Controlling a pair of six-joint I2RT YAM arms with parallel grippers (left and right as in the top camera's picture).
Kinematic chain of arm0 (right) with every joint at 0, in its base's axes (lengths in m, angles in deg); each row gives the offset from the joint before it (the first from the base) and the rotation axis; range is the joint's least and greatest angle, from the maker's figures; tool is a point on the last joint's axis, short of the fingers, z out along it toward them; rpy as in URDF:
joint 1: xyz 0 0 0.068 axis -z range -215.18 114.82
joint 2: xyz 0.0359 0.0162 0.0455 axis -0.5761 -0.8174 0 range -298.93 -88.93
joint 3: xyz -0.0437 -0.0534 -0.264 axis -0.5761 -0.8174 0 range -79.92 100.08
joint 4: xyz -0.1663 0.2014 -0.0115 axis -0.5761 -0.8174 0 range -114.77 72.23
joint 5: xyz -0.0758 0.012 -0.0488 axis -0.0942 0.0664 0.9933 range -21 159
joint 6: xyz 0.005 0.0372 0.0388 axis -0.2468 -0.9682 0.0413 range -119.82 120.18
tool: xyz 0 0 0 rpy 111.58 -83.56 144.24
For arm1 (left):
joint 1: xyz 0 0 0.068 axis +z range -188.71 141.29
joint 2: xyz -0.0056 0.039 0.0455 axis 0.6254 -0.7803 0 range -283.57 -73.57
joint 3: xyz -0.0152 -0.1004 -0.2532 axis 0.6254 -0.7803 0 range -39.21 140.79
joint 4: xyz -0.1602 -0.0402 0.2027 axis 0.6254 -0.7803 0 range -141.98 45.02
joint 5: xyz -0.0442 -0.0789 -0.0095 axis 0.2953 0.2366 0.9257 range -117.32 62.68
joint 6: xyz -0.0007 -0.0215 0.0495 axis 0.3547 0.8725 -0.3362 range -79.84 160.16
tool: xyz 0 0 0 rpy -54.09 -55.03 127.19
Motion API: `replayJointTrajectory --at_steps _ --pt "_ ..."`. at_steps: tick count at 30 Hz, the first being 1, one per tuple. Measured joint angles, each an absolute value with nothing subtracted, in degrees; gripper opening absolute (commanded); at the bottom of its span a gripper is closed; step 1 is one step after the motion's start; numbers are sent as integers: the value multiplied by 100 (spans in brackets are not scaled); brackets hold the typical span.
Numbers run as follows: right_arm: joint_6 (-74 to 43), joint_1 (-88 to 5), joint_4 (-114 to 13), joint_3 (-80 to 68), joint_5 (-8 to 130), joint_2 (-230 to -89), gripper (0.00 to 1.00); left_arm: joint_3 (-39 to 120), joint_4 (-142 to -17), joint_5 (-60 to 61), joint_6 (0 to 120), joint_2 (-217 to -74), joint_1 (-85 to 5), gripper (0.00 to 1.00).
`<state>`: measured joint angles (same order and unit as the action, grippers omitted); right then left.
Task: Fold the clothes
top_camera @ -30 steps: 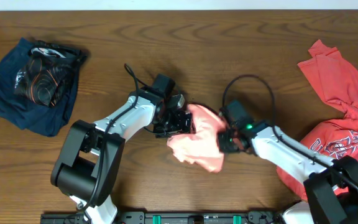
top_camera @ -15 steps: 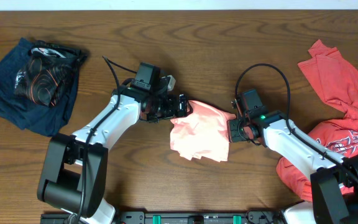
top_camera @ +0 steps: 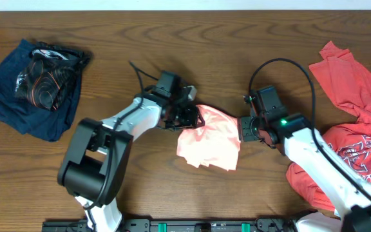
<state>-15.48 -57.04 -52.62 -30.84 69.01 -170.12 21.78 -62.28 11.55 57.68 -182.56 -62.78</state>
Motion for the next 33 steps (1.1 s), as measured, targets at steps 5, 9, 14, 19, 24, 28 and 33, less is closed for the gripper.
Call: replayJointTrajectory --at_steps 5,9,14,19,24,28,33 --pt "-1546 -5704 -5614 -3081 6975 -16437 61 2241 -6172 1221 5611 -18267 -6267 6" --pt "-1548 -5704 -5859 -3081 7154 -15873 63 2530 -6285 1240 5552 -18256 -5767 6" --pt "-1546 -5641 -6047 -3079 7312 -15237 64 3120 -6451 1210 5521 -17985 -4628 6" --pt "-1546 -5514 -6174 -3079 7382 -14883 64 3806 -6405 1059 5512 -17454 -3328 6" --pt "-1546 -5497 -6187 -3077 7397 -14870 65 4396 -6325 961 5510 -17277 -2174 6" --pt "-1546 -5497 -6182 -3077 7397 -14870 67 4477 -6209 939 5510 -17268 -1264 6" --pt "-1546 -5497 -6169 -3077 7397 -14870 67 4477 -6298 864 5512 -17299 -327 6"
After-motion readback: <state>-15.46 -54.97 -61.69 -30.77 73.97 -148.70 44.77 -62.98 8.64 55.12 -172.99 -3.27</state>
